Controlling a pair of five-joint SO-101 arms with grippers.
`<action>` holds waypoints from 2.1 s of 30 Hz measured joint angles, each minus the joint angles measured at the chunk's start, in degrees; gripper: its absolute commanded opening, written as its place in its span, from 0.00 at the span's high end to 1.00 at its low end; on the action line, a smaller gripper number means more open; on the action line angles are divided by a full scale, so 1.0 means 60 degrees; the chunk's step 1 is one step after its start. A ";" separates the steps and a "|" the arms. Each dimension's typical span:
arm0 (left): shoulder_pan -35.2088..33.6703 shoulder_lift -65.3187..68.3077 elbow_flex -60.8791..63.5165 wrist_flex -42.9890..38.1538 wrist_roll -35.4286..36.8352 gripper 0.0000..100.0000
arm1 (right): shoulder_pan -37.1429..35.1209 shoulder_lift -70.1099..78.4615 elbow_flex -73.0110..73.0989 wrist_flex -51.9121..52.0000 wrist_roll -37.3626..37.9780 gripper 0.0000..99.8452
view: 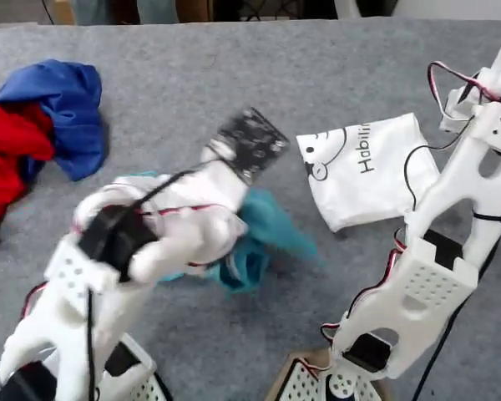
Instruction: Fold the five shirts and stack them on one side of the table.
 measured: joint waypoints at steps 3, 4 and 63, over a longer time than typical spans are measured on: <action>0.0352 0.0484 0.0015 0.0293 0.0747 0.70 | -0.0015 0.0000 0.0015 0.0000 0.0000 0.98; 0.0352 0.0630 0.0015 0.0484 0.1070 0.68 | -0.0059 0.0000 0.0029 0.0000 0.0000 0.98; -0.4806 0.0952 0.9744 -0.5582 -0.0352 0.76 | -0.2418 -0.5260 0.9773 -0.1832 0.0000 0.98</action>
